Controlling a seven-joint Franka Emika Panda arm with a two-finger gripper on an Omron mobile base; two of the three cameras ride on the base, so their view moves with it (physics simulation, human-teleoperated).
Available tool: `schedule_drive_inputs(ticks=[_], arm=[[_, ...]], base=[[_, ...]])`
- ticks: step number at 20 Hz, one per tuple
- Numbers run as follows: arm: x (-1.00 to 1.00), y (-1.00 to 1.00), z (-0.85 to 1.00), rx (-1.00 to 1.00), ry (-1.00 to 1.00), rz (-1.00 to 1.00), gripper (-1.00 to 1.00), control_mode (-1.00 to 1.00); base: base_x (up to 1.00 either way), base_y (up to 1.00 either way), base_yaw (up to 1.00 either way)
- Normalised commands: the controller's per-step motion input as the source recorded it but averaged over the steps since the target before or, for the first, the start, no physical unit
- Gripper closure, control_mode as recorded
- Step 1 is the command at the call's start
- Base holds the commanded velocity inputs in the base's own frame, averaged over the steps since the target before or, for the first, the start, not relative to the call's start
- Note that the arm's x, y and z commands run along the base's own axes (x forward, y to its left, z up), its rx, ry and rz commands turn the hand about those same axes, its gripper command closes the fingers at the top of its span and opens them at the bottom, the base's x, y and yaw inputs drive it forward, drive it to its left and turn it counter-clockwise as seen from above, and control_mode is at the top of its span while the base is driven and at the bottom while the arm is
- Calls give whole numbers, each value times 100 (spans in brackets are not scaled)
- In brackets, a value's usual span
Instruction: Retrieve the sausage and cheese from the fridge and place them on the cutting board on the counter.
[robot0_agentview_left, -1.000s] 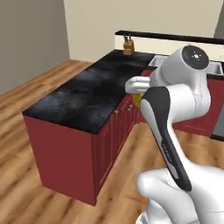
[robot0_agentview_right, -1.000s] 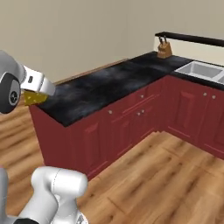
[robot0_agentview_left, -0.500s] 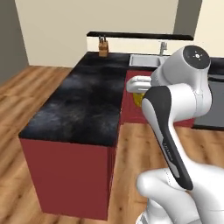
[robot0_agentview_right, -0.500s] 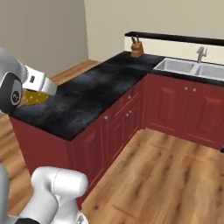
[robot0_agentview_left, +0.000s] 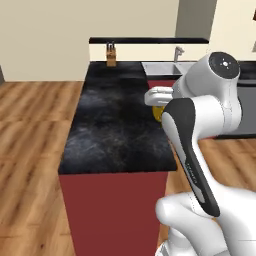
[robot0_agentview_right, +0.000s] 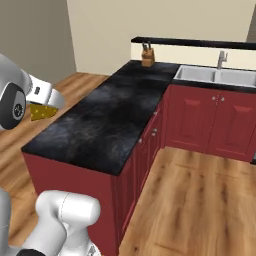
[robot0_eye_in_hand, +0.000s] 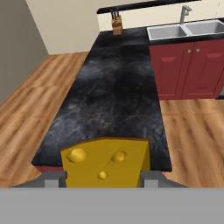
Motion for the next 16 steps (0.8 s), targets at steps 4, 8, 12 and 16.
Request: schedule_drive_inputs(ticks=[4, 8, 12, 16], arm=[[0, 0, 0, 0, 0, 0, 100, 100], [0, 0, 0, 0, 0, 0, 100, 100], [0, 0, 0, 0, 0, 0, 100, 100], [0, 0, 0, 0, 0, 0, 100, 100]], base=[[6, 100, -35], [9, 69, -38], [17, 21, -39], [23, 7, -47]])
